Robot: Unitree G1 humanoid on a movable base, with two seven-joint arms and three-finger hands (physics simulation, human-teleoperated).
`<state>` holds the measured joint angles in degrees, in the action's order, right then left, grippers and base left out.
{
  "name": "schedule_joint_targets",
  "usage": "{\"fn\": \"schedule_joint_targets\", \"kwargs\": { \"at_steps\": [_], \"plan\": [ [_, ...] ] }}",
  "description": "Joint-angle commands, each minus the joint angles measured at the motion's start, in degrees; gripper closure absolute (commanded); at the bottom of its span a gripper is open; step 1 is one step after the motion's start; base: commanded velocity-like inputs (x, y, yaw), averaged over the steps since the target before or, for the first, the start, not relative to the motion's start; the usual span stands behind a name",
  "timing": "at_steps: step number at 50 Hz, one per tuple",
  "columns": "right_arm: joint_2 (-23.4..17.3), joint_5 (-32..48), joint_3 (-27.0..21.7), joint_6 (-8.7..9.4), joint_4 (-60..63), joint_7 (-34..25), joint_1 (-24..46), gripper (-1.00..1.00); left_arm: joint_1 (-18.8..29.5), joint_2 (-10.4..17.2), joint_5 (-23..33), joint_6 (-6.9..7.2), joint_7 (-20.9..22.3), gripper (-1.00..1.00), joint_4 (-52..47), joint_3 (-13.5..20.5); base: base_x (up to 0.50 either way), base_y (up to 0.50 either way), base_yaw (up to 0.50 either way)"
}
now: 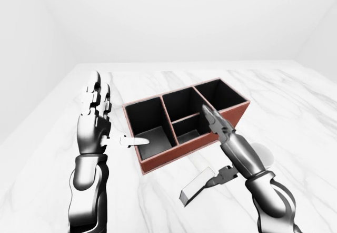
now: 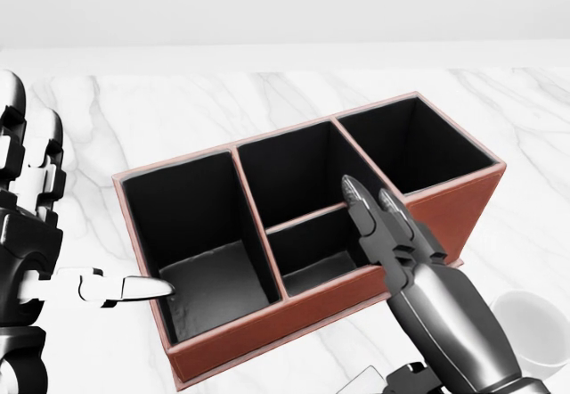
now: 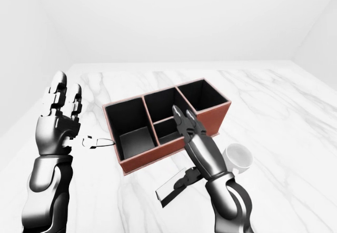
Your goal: Pick up the book and place it in the front compartment of the caddy.
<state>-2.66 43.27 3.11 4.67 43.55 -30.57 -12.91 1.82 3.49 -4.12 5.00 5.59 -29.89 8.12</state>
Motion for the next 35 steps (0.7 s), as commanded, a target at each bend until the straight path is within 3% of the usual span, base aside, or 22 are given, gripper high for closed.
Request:
{"fn": "schedule_joint_targets", "kwargs": {
  "at_steps": [1, 13, 35],
  "plan": [
    [-0.1, 1.1, 1.0, -1.17, -1.0, 1.3, -1.2, -1.0, -0.1, 0.0, 0.1, 0.0, 0.0, -1.0, 0.1, -0.1, 0.0, 0.0, 0.0],
    [-0.3, 2.1, 1.8, -3.22, -2.9, 2.8, -2.2, -1.0, -0.1, 0.0, 0.0, 0.0, 0.0, -1.0, -0.5, 0.0, 0.0, 0.0, 0.0],
    [-0.9, 4.2, 3.8, -5.23, -4.5, 4.7, -3.1, -1.0, 0.1, 0.0, 0.0, 0.0, 0.0, -1.0, 0.0, -0.1, 0.0, 0.0, 0.0]
  ]
}}
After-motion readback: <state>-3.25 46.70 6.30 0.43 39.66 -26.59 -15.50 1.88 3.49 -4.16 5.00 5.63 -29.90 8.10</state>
